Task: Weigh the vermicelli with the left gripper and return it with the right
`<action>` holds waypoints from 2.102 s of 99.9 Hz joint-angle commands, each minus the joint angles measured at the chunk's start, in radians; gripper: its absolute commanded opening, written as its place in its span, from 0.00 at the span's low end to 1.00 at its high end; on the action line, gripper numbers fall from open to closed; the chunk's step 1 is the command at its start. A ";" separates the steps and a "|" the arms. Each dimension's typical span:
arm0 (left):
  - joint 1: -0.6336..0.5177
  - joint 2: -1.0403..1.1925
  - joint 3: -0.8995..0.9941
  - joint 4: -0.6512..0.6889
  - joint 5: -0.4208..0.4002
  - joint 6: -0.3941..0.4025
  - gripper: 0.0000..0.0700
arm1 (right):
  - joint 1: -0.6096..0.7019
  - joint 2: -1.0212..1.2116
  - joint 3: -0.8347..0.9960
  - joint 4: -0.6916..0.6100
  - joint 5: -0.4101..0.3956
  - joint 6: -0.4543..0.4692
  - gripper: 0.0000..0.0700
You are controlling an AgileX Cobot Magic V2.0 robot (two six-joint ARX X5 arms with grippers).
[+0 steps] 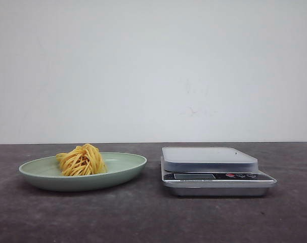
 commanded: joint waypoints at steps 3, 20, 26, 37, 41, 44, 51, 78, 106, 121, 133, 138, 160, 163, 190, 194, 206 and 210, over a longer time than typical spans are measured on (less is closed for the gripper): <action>-0.004 0.002 0.009 0.012 -0.002 0.013 0.02 | 0.005 0.001 0.011 0.011 0.001 0.010 0.01; -0.004 0.002 0.009 0.012 -0.002 0.013 0.02 | 0.005 0.001 0.011 0.011 0.001 0.010 0.01; 0.002 0.000 0.009 0.012 -0.004 0.013 0.02 | 0.005 0.001 0.011 0.011 0.001 0.010 0.01; 0.076 0.000 0.005 0.034 -0.023 0.128 0.02 | 0.005 0.001 0.011 0.011 0.001 0.010 0.01; 0.118 -0.001 -0.008 0.063 -0.023 0.162 0.02 | 0.005 0.001 0.011 0.011 0.001 0.010 0.01; 0.153 -0.006 -0.024 0.097 -0.022 0.192 0.02 | 0.005 0.001 0.011 0.011 0.002 0.010 0.01; 0.243 -0.026 -0.085 0.210 0.012 0.273 0.02 | 0.005 0.001 0.011 0.011 0.001 0.010 0.01; 0.507 -0.091 -0.438 0.614 0.254 0.340 0.02 | 0.005 0.001 0.011 0.011 0.000 0.010 0.01; 0.536 -0.092 -0.783 0.901 0.271 0.338 0.02 | 0.005 0.001 0.011 0.011 0.001 0.010 0.01; 0.536 -0.092 -0.835 0.901 0.272 0.315 0.02 | 0.005 0.001 0.011 0.011 0.000 0.010 0.01; 0.536 -0.092 -0.835 0.858 0.272 0.327 0.02 | 0.005 0.001 0.011 0.011 0.000 0.010 0.01; 0.536 -0.092 -0.835 0.829 0.272 0.327 0.02 | 0.005 0.001 0.011 0.011 0.000 0.010 0.01; 0.533 -0.092 -0.835 0.772 0.296 0.347 0.02 | 0.005 0.001 0.011 0.011 0.001 0.010 0.01; 0.533 -0.092 -0.835 0.772 0.297 0.346 0.02 | 0.005 0.001 0.011 0.011 0.000 0.010 0.01; 0.533 -0.092 -0.834 0.774 0.296 0.339 0.02 | 0.005 0.001 0.011 0.011 0.000 0.010 0.01; 0.533 -0.092 -0.834 0.774 0.296 0.339 0.02 | 0.005 0.001 0.011 0.011 0.001 0.010 0.01; 0.533 -0.092 -0.834 0.774 0.296 0.339 0.02 | 0.005 0.001 0.011 0.011 0.000 0.010 0.01; 0.533 -0.092 -0.834 0.774 0.296 0.339 0.02 | 0.005 0.001 0.011 0.011 0.001 0.010 0.01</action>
